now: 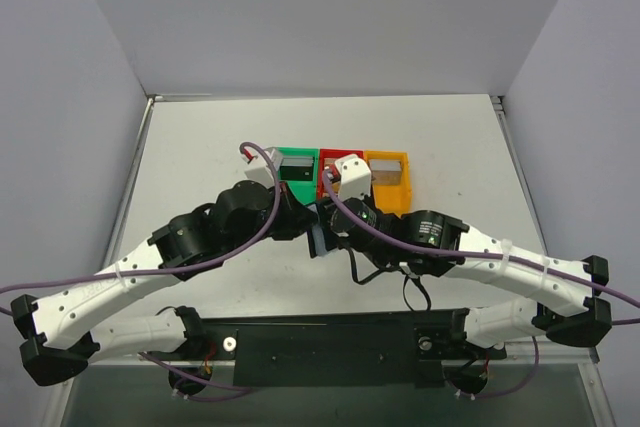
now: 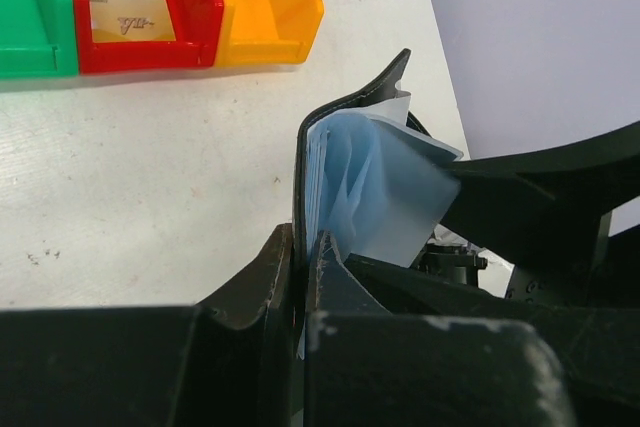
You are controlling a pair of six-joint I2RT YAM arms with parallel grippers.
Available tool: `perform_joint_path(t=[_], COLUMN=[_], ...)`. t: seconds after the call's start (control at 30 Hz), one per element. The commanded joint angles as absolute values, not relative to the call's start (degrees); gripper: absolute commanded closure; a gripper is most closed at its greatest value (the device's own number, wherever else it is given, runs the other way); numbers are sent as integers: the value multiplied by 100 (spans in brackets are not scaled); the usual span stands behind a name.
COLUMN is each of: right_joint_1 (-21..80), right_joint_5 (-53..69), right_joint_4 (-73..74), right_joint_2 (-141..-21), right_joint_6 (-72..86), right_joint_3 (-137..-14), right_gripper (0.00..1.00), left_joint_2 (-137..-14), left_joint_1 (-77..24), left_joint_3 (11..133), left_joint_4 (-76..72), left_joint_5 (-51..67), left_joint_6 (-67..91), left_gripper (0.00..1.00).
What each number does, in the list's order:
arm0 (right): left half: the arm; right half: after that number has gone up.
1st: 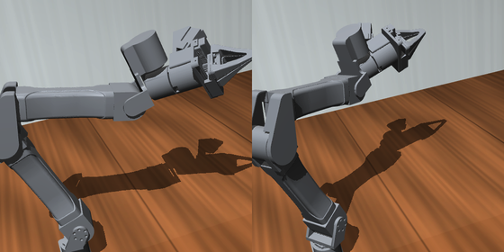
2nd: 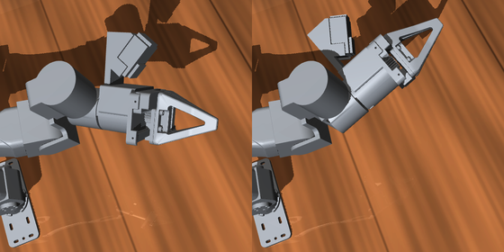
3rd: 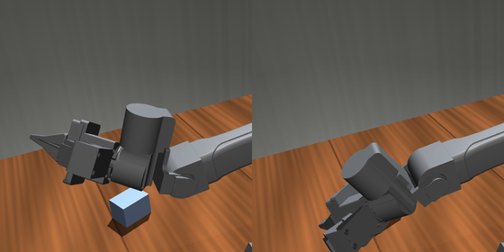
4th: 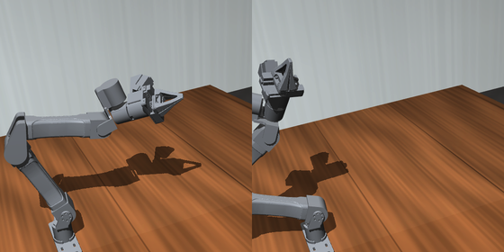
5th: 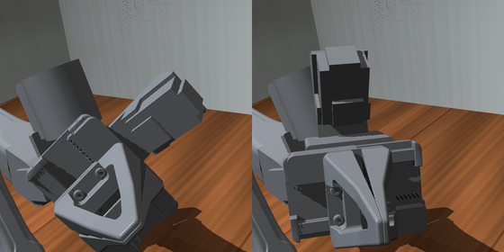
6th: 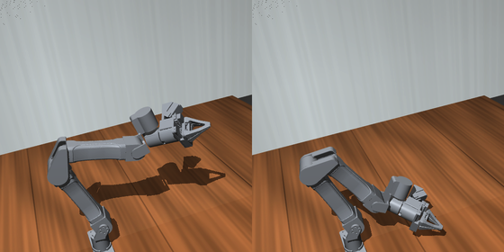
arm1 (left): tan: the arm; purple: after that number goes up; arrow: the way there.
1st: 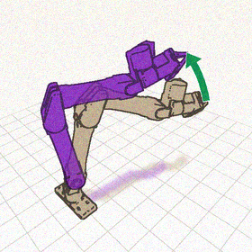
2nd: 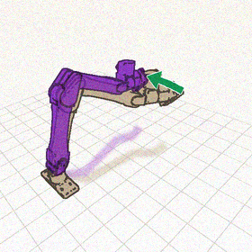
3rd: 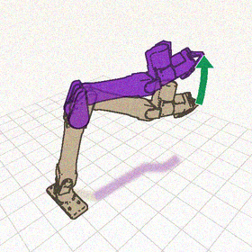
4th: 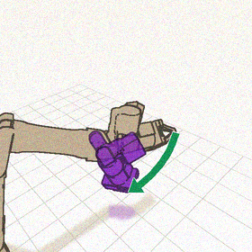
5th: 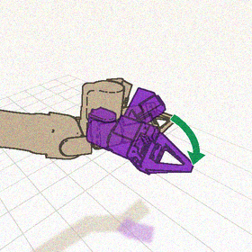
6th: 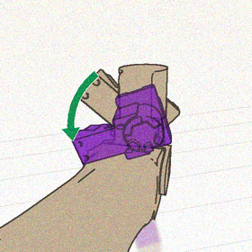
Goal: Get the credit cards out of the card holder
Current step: Open the card holder.
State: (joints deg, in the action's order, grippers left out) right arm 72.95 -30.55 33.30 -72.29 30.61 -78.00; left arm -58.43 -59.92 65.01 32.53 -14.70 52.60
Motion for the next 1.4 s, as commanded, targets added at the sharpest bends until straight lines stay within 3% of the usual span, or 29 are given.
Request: perform_joint_path(t=[0.0,0.4,0.63,0.8,1.37], right_joint_1=[7128,6671,7240,7813,7401], right_joint_5=[-3120,-3577,-3199,-3191,-3322], right_joint_4=[3541,4095,3430,3384,3559], right_joint_2=[-7102,-6030,-5634,-6423,-7286], right_joint_6=[3208,3349,2936,2812,3173], right_joint_3=[-7664,-7242,-7304,-7821,-7990], right_gripper=[50,50,46,43,45], left_joint_2=[-5625,-5256,-5343,-5545,-5581], left_joint_1=[-6021,-6012,-6012,-6012,-6038], left_joint_3=[6689,6425,6381,6460,6460], left_joint_4=[2778,2971,2971,2848,2487], left_joint_5=[-1380,-1582,-1582,-1494,-1125], left_joint_6=[5353,5326,5379,5423,5511], left_gripper=[100,100,100,100,100])
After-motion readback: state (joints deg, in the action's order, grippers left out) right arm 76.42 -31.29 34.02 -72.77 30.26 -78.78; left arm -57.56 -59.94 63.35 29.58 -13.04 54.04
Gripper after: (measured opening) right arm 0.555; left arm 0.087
